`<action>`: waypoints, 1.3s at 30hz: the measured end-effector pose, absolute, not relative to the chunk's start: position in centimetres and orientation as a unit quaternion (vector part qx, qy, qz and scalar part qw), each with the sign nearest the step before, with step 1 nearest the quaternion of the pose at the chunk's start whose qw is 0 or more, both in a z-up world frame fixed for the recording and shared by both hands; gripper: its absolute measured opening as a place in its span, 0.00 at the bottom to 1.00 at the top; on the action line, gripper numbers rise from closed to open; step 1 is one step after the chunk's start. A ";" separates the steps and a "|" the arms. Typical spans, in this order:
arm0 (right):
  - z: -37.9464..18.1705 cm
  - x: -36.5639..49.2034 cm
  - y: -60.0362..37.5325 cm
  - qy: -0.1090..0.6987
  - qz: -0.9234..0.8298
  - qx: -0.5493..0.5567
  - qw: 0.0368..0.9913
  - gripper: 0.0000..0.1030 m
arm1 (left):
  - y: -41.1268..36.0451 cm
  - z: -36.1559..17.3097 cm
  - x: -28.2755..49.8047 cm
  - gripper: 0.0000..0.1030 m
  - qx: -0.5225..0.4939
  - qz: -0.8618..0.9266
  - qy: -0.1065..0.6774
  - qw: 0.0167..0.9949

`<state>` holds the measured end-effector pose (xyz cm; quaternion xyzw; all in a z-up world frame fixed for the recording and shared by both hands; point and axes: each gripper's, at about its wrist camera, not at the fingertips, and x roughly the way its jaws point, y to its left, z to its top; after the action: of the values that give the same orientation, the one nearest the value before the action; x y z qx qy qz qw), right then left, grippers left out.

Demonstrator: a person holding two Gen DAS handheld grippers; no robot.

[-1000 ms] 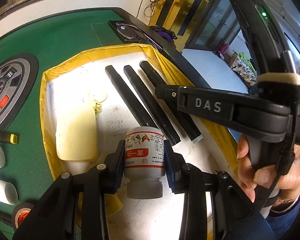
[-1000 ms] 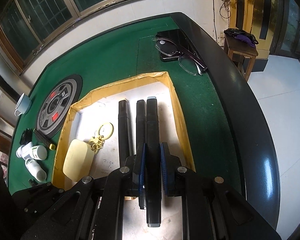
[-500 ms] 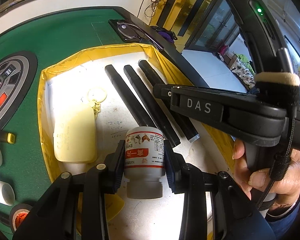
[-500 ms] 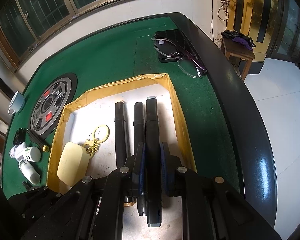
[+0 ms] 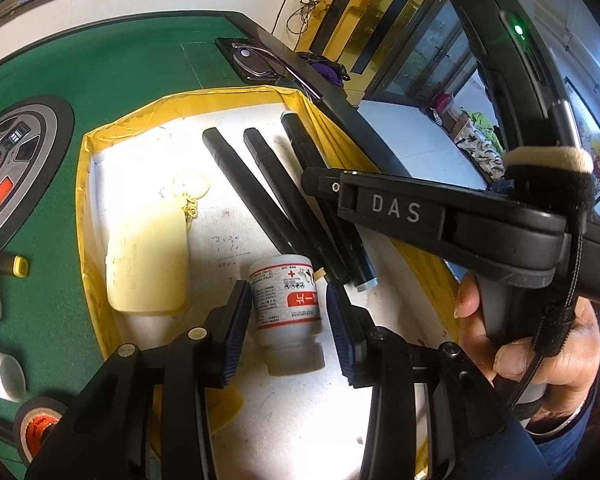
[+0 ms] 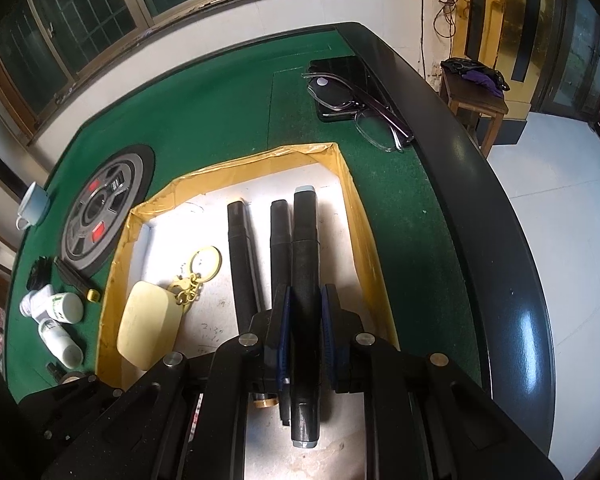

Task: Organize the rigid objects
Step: 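Lower into the tray and open both tools to release bottle and marker, then move both tools back over the remaining objects on the table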

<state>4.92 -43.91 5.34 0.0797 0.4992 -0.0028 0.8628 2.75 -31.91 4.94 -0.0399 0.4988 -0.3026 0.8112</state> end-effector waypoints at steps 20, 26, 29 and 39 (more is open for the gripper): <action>8.8 -0.1 -42.8 0.437 0.030 0.139 0.888 0.25 | -27.7 9.0 -1.3 0.43 -0.059 -0.341 0.442 0.828; 9.5 -4.1 -40.4 0.403 0.069 0.178 0.895 0.32 | -23.2 9.5 -2.8 0.43 -0.071 -0.336 0.420 0.840; 9.2 -5.1 -38.8 0.400 0.088 0.191 0.892 0.32 | -20.1 9.5 -3.3 0.43 -0.073 -0.326 0.403 0.852; 7.6 -5.9 -29.5 0.432 0.165 0.147 0.874 0.32 | -5.6 5.4 -3.3 0.43 -0.126 -0.219 0.380 0.890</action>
<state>-5.92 -29.54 7.57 0.1470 0.4320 0.1651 0.8743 -3.31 -5.65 5.45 -0.1259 0.3800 -0.2195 0.8897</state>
